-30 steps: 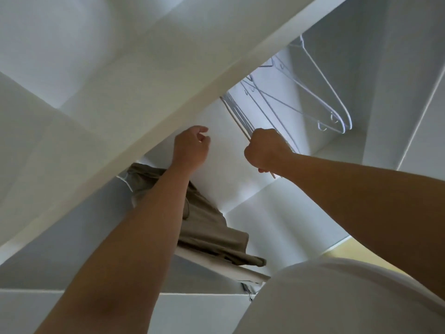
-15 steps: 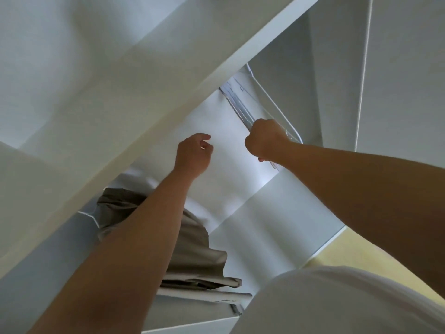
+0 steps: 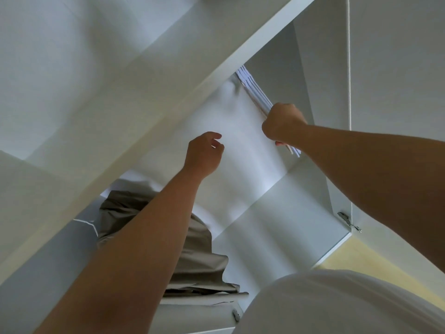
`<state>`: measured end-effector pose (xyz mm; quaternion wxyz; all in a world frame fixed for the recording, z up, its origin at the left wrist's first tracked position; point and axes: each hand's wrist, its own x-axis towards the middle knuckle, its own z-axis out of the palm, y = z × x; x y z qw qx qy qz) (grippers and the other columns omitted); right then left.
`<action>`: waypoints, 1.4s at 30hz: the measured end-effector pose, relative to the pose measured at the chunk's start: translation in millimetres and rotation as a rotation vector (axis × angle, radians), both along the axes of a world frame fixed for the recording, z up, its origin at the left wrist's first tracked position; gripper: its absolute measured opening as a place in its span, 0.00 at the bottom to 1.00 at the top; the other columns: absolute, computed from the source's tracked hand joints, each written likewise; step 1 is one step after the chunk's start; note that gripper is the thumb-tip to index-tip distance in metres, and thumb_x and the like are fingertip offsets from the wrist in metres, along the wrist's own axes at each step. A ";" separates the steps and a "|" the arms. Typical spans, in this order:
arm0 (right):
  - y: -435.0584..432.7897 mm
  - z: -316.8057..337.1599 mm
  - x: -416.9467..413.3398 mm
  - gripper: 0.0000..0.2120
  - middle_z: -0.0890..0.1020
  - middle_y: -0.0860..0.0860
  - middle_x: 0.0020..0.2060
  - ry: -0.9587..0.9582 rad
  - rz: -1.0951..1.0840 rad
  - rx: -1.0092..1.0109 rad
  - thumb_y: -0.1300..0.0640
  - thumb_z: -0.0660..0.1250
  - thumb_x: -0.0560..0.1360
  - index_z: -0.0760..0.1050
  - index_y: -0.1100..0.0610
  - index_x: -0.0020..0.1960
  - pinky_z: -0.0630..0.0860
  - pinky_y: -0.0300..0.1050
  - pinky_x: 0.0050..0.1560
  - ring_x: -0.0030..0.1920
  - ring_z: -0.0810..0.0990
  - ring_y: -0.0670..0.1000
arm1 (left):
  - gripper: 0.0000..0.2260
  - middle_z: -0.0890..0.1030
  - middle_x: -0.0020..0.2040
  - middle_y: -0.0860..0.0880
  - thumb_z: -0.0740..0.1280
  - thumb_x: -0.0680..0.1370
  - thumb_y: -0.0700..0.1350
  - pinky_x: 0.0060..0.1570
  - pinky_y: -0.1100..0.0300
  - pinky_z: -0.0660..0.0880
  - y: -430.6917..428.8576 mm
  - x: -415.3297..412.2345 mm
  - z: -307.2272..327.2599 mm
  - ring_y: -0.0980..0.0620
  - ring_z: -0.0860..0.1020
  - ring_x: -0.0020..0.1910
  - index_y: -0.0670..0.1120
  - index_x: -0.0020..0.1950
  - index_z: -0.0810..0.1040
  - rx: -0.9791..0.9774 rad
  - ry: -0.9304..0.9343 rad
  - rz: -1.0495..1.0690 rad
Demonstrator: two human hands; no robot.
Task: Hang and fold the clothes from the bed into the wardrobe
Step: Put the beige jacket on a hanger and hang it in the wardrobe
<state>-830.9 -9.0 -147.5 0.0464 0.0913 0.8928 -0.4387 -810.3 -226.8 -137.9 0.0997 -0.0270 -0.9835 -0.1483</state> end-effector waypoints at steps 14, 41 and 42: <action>27.1 -2.2 -21.9 0.09 0.83 0.56 0.29 0.035 -0.077 0.086 0.67 0.58 0.73 0.73 0.63 0.51 0.84 0.50 0.40 0.31 0.84 0.55 | 0.12 0.82 0.47 0.55 0.65 0.79 0.43 0.48 0.71 0.66 18.0 -15.5 -0.3 0.57 0.78 0.46 0.48 0.62 0.81 -0.024 -0.016 -0.062; 58.2 -5.1 -38.7 0.17 0.81 0.62 0.54 0.096 -0.170 0.233 0.63 0.62 0.75 0.75 0.62 0.63 0.79 0.54 0.53 0.56 0.81 0.65 | 0.12 0.83 0.48 0.56 0.67 0.79 0.44 0.51 0.69 0.67 31.7 -37.1 -5.1 0.57 0.79 0.47 0.49 0.62 0.81 0.004 -0.043 -0.122; 58.4 -4.9 -38.9 0.17 0.81 0.62 0.54 0.093 -0.170 0.233 0.63 0.62 0.75 0.75 0.62 0.63 0.79 0.54 0.53 0.56 0.81 0.65 | 0.12 0.82 0.47 0.57 0.67 0.79 0.44 0.51 0.70 0.67 31.8 -37.9 -5.2 0.58 0.78 0.47 0.49 0.62 0.81 0.005 -0.043 -0.120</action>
